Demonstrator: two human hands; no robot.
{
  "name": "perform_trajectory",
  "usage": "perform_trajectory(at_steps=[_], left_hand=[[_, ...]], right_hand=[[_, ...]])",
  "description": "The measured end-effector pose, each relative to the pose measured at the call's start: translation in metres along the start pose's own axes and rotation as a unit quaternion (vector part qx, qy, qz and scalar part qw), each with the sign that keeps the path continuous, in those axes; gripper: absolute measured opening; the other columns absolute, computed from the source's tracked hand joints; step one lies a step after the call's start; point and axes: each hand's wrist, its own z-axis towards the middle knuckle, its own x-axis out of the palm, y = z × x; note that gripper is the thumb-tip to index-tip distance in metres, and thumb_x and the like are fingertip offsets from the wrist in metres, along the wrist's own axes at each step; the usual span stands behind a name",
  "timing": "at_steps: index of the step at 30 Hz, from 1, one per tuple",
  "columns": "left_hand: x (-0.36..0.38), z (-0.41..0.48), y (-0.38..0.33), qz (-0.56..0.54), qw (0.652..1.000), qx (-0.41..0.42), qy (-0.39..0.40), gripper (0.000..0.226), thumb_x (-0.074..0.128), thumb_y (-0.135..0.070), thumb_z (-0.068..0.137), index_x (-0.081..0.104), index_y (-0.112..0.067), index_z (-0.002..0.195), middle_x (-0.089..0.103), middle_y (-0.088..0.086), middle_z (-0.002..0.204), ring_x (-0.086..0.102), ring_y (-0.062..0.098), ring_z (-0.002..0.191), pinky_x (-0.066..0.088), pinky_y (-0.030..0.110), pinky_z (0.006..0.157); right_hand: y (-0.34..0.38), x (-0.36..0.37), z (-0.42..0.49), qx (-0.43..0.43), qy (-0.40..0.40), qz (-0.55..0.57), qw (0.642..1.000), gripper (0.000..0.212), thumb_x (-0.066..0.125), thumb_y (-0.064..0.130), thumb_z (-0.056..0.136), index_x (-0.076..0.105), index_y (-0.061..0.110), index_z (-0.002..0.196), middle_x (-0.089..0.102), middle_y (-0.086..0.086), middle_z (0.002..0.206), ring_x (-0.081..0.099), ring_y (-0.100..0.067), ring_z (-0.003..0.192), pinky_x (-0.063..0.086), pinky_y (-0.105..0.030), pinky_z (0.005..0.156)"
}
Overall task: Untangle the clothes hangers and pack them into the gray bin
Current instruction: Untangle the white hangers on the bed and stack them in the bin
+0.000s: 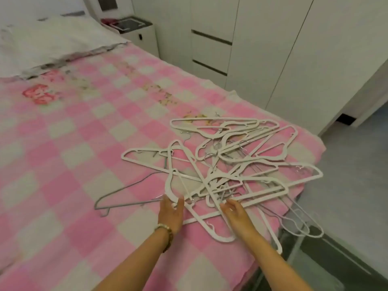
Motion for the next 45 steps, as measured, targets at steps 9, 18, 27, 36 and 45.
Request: perform_trajectory(at_steps=[9,18,27,36,45], left_hand=[[-0.023,-0.002,0.024,-0.076,0.993,-0.058,0.074,0.052,0.032,-0.045,0.097,0.064,-0.005,0.106,0.065,0.008,0.084,0.059,0.016,0.064,0.05,0.026,0.069],[-0.033,-0.021,0.041,-0.107,0.981,-0.088,0.138,0.07,0.011,-0.053,0.096,0.072,-0.022,0.082,0.074,-0.005,0.08,0.065,0.01,0.052,0.052,0.019,0.053],[-0.063,0.015,0.053,0.068,0.989,0.078,-0.108,0.049,0.028,-0.039,0.098,0.038,-0.014,0.139,0.035,0.007,0.148,0.031,0.021,0.137,0.019,0.029,0.113],[-0.086,0.067,0.087,0.381,0.918,0.103,-0.022,0.052,0.017,-0.042,0.098,0.044,-0.018,0.134,0.049,0.002,0.139,0.039,0.02,0.13,0.023,0.031,0.11],[-0.046,0.007,0.035,0.096,0.98,0.124,0.124,0.049,0.021,-0.05,0.096,0.059,-0.025,0.114,0.059,-0.003,0.118,0.053,0.019,0.112,0.038,0.03,0.1]], right_hand=[[-0.001,0.05,-0.022,-0.08,-0.132,-0.032,0.987,0.031,0.055,0.022,0.093,0.057,0.018,0.123,0.061,0.002,0.116,0.058,-0.02,0.108,0.045,-0.028,0.085],[-0.026,0.067,-0.082,-0.041,-0.188,0.129,0.973,0.023,0.051,0.014,0.094,0.057,0.036,0.099,0.065,0.002,0.11,0.059,-0.021,0.108,0.044,-0.04,0.101],[-0.024,0.075,-0.033,-0.072,-0.133,0.079,0.985,0.01,0.045,0.026,0.097,0.054,0.027,0.093,0.056,0.003,0.075,0.05,-0.012,0.065,0.042,-0.024,0.058],[-0.004,0.109,0.001,-0.128,-0.222,0.121,0.959,0.015,0.042,0.033,0.097,0.057,0.034,0.097,0.049,0.011,0.062,0.045,-0.001,0.049,0.041,-0.017,0.05],[0.005,0.072,-0.031,-0.084,-0.272,0.248,0.926,0.033,0.038,0.034,0.099,0.057,0.013,0.083,0.047,0.003,0.048,0.044,-0.009,0.043,0.04,-0.021,0.041]])
